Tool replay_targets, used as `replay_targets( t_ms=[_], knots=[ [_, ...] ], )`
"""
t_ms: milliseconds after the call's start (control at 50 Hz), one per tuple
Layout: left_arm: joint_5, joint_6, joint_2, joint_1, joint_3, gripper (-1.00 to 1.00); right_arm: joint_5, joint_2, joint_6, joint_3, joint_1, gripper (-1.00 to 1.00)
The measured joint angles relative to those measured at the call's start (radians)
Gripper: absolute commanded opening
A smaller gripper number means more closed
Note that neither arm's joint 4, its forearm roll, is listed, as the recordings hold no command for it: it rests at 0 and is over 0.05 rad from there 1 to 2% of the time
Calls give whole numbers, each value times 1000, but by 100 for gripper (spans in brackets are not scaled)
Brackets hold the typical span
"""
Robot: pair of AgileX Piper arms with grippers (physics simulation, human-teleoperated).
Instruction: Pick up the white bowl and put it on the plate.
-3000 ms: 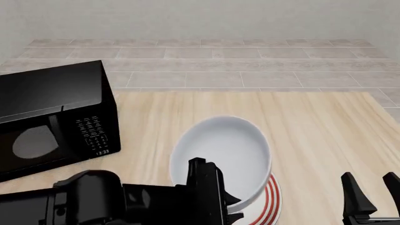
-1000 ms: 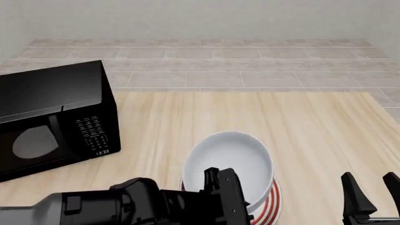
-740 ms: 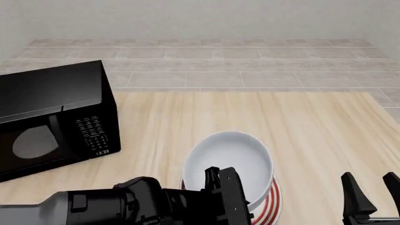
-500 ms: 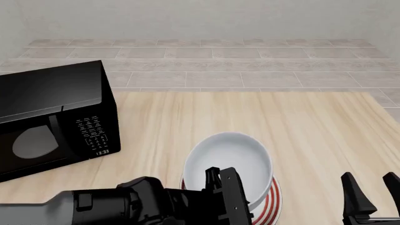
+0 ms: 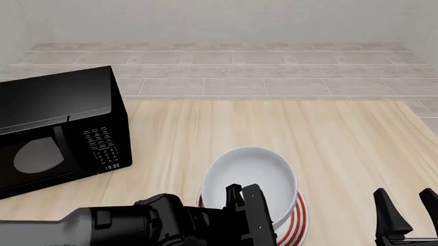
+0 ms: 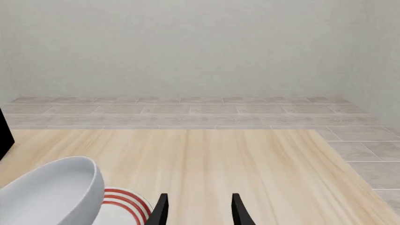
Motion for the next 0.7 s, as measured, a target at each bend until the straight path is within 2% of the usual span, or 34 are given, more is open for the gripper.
replay_targets(
  t_ms=[700],
  knots=[
    [-12,-7,34,-14,-15,-100,0,0,0,0,0,100]
  ],
)
